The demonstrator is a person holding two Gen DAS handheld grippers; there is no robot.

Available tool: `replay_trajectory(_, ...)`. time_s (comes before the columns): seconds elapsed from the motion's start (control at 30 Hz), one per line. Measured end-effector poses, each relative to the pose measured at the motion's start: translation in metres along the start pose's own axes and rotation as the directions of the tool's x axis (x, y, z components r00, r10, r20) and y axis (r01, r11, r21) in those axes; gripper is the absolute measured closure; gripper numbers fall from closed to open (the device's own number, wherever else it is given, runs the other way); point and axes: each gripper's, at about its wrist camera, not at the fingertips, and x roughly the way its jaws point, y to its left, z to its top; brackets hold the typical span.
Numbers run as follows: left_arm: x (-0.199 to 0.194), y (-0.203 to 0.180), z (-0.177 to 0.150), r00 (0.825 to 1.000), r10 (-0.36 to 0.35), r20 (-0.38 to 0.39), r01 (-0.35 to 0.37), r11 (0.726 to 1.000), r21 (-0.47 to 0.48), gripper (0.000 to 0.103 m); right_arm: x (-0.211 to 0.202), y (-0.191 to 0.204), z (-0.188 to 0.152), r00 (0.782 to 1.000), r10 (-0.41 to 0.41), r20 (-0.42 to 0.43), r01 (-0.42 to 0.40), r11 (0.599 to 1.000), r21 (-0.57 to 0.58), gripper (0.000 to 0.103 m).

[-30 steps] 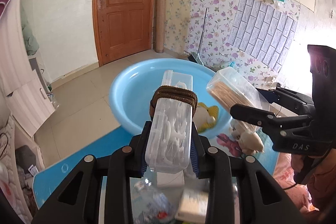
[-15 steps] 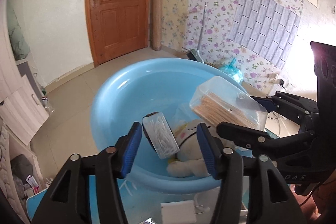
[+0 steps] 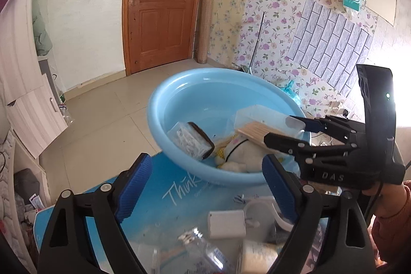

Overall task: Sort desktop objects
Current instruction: 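Open both grippers to release the boxes in the basin and withdraw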

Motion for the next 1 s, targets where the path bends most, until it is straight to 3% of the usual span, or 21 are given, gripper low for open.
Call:
replay_trajectory(0.37, -0.055, -0.011, -0.035, 0.999, 0.038, 0.026, -0.037, 0.998, -0.046, 0.006, -0.044, 0.005, -0.013, 0.998, -0.044, 0.048, 0.044, 0.999, 0.013, 0.039)
replay_trajectory(0.67, -0.082, -0.024, -0.063, 0.999, 0.044, 0.027, -0.043, 0.998, -0.047, 0.006, -0.083, 0.02, -0.037, 0.992, -0.017, 0.126, 0.018, 1.0, -0.005, 0.039)
replay_trajectory(0.8, -0.089, -0.026, -0.072, 0.998, 0.05, 0.026, -0.049, 0.998, -0.048, 0.006, -0.091, 0.016, -0.046, 0.992, 0.037, 0.124, -0.042, 0.998, 0.043, 0.039)
replay_trajectory(1.0, -0.093, -0.025, -0.081, 0.998, 0.056, 0.015, -0.055, 0.997, -0.056, 0.006, -0.092, 0.022, -0.06, 0.997, -0.001, 0.074, 0.0, 1.0, 0.016, 0.039)
